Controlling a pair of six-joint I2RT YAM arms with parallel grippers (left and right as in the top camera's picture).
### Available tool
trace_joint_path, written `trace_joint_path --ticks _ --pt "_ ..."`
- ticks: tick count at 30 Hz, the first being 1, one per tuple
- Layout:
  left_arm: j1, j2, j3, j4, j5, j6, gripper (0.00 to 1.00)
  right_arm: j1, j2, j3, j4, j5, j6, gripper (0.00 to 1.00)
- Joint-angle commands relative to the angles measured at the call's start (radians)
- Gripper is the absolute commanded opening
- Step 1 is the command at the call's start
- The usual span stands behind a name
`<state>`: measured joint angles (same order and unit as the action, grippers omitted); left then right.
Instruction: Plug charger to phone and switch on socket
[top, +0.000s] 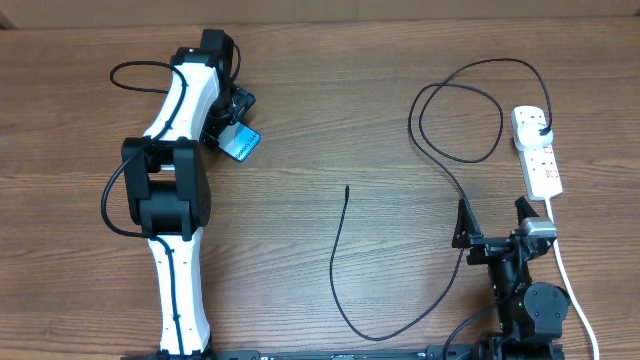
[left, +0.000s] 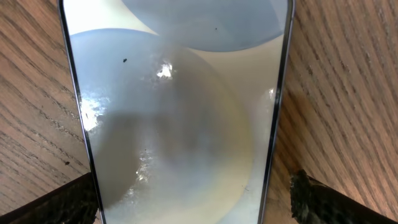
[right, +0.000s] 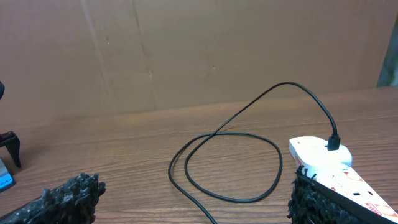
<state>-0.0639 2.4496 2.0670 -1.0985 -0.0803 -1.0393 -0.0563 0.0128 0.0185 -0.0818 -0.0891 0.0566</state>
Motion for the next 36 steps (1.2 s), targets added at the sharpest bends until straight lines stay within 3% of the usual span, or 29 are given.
trace_joint_path --ticks 1,15,26,36 --pt "0.005 0.045 -0.037 0.034 0.029 0.015 1.00 0.006 -0.010 -0.011 0.005 0.002 0.006 1.00" --pt "0.005 0.045 -0.037 0.033 0.029 0.015 1.00 0.006 -0.010 -0.011 0.005 0.002 0.006 1.00" --pt "0.005 0.045 -0.037 0.034 0.029 0.015 0.84 0.006 -0.010 -0.011 0.005 0.002 0.006 1.00" --pt "0.005 0.045 -0.037 0.034 0.029 0.015 0.84 0.006 -0.010 -0.011 0.005 0.002 0.007 1.00"
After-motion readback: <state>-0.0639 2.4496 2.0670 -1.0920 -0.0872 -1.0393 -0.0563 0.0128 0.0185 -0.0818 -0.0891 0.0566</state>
